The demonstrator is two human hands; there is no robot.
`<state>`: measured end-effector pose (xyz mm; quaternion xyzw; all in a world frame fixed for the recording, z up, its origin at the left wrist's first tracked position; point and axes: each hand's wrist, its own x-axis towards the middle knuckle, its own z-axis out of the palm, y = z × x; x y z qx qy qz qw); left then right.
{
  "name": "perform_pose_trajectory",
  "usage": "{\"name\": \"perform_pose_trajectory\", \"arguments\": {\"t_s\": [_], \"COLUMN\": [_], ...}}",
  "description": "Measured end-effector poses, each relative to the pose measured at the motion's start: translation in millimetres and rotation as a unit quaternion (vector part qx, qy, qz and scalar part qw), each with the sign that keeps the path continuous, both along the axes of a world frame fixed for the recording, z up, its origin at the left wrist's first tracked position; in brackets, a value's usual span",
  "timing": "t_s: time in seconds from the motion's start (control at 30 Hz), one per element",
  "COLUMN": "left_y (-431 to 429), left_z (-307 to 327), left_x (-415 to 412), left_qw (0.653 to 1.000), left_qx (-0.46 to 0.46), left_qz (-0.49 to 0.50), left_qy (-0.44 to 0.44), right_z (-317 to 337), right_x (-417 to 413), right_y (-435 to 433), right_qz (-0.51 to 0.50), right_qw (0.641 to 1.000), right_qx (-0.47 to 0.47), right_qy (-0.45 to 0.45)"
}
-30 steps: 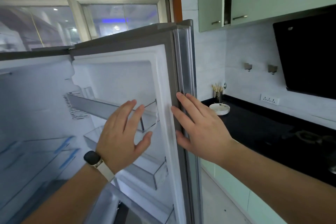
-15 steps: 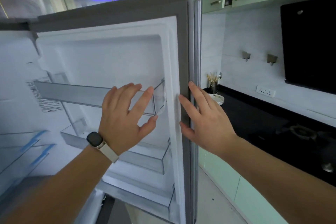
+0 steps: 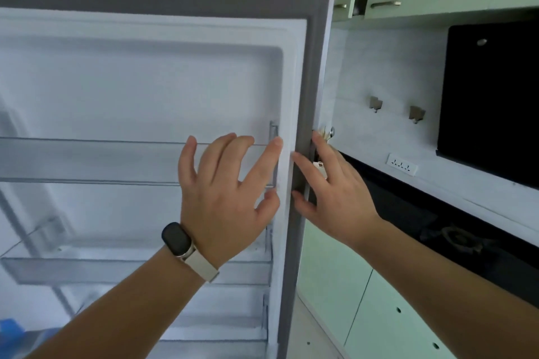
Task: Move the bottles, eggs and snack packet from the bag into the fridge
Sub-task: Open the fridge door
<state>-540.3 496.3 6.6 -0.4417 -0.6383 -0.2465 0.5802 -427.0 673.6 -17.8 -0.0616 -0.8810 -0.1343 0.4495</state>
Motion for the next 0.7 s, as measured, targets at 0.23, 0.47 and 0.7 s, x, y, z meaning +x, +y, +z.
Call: {"name": "perform_pose_trajectory", "arguments": {"t_s": [0.23, 0.47, 0.7], "left_y": [43.3, 72.6, 100.1], "left_z": [-0.8, 0.4, -1.3], "left_x": [-22.8, -40.1, -62.6], "left_qw": [0.999, 0.997, 0.991], "left_qx": [-0.009, -0.012, -0.029], "left_qz": [0.035, 0.069, 0.13], "left_qy": [-0.015, -0.025, -0.021], "right_z": [-5.0, -5.8, -10.8], "right_x": [-39.4, -75.8, -117.2], "right_y": [47.8, 81.9, 123.0], "right_qz": [-0.001, 0.028, 0.099], "right_qw": [1.0, 1.0, 0.995], "right_qx": [0.003, 0.003, -0.018], "right_qy": [-0.002, 0.005, -0.011]}}
